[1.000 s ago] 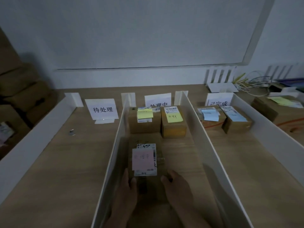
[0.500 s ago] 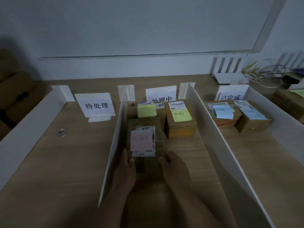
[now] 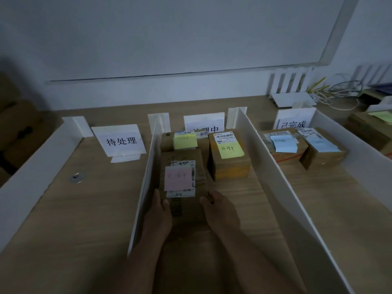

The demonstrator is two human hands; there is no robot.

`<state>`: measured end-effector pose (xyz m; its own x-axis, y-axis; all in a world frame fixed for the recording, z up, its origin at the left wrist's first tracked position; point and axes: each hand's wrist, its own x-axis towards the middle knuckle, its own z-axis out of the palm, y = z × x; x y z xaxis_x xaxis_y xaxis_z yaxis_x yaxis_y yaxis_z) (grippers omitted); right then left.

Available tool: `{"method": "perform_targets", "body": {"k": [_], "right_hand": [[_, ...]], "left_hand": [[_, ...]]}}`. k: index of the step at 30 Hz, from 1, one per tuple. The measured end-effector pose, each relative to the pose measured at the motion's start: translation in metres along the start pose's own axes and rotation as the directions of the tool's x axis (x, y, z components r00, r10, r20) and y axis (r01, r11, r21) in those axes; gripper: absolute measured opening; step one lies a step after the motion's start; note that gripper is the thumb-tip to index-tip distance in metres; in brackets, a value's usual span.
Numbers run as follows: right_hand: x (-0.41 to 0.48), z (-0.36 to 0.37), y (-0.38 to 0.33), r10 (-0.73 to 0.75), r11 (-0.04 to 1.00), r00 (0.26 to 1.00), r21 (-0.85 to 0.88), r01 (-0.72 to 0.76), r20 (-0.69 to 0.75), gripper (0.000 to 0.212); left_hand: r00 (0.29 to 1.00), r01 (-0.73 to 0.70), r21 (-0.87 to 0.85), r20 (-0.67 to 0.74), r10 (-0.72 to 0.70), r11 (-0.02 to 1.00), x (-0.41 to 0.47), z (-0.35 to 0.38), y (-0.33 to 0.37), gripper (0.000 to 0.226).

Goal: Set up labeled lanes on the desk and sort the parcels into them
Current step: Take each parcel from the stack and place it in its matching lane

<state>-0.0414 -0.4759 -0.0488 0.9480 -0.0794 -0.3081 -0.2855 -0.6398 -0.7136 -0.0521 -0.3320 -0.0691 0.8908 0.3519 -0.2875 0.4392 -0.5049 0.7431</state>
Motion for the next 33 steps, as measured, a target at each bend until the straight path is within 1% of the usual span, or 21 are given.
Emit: {"method": "perform_targets", "body": {"k": [4,7,9,12,14,16,17,18,21,25,28,30,33], "right_hand": [[-0.014,-0.009,0.002,-0.033,0.999,0.999,-0.008,0.033,-0.014,0.036],[-0.033,-0.016,0.001,-0.074,0.997,0.996,0.01,0.075,-0.054,0.032],[-0.05,-0.022,-0.002,-0.126,0.991,0.991,0.035,0.127,-0.041,0.03],[-0.079,-0.032,-0.007,-0.217,0.974,0.976,0.071,0.217,-0.007,0.031],[-0.1,-0.031,-0.01,-0.294,0.955,0.956,0.032,0.295,-0.011,0.031],[-0.123,-0.026,-0.014,-0.374,0.925,0.926,0.043,0.376,-0.057,0.026],[-0.134,-0.024,-0.016,-0.394,0.914,0.918,0.081,0.397,-0.049,0.021],[-0.146,-0.021,-0.02,-0.411,0.904,0.911,0.116,0.411,-0.026,0.02],[-0.176,-0.011,-0.031,-0.469,0.875,0.882,0.161,0.457,0.045,0.014],[-0.214,0.018,-0.05,-0.559,0.827,0.818,0.169,0.536,0.139,0.019],[-0.24,0.042,-0.067,-0.601,0.797,0.78,0.207,0.568,0.176,0.024],[-0.26,0.059,-0.081,-0.612,0.791,0.76,0.156,0.591,0.219,0.029],[-0.29,0.09,-0.107,-0.65,0.758,0.73,0.125,0.64,0.211,0.035]], "left_hand": [[0.994,-0.022,0.064,-0.106,0.029,0.998,-0.023,-0.005,0.005,0.054],[0.983,-0.057,0.051,-0.173,0.065,0.997,-0.046,-0.013,0.009,0.053],[0.974,-0.085,0.055,-0.204,0.095,0.995,-0.065,-0.022,0.013,0.048],[0.959,-0.141,0.01,-0.246,0.139,0.99,-0.102,-0.037,0.017,0.037],[0.94,-0.167,-0.045,-0.308,0.145,0.985,-0.129,-0.049,0.014,0.032],[0.924,-0.189,-0.153,-0.363,0.123,0.97,-0.156,-0.063,0.004,0.028],[0.918,-0.19,-0.193,-0.382,0.105,0.963,-0.169,-0.071,-0.002,0.027],[0.91,-0.188,-0.217,-0.406,0.086,0.958,-0.183,-0.079,-0.008,0.026],[0.876,-0.168,-0.244,-0.481,0.031,0.955,-0.219,-0.103,-0.026,0.025],[0.834,-0.132,-0.279,-0.55,-0.046,0.951,-0.259,-0.136,-0.054,0.026],[0.798,-0.105,-0.286,-0.595,-0.09,0.953,-0.283,-0.161,-0.079,0.027],[0.761,-0.09,-0.287,-0.637,-0.12,0.954,-0.295,-0.18,-0.098,0.026],[0.702,-0.088,-0.318,-0.692,-0.168,0.944,-0.312,-0.212,-0.127,0.026]]}}
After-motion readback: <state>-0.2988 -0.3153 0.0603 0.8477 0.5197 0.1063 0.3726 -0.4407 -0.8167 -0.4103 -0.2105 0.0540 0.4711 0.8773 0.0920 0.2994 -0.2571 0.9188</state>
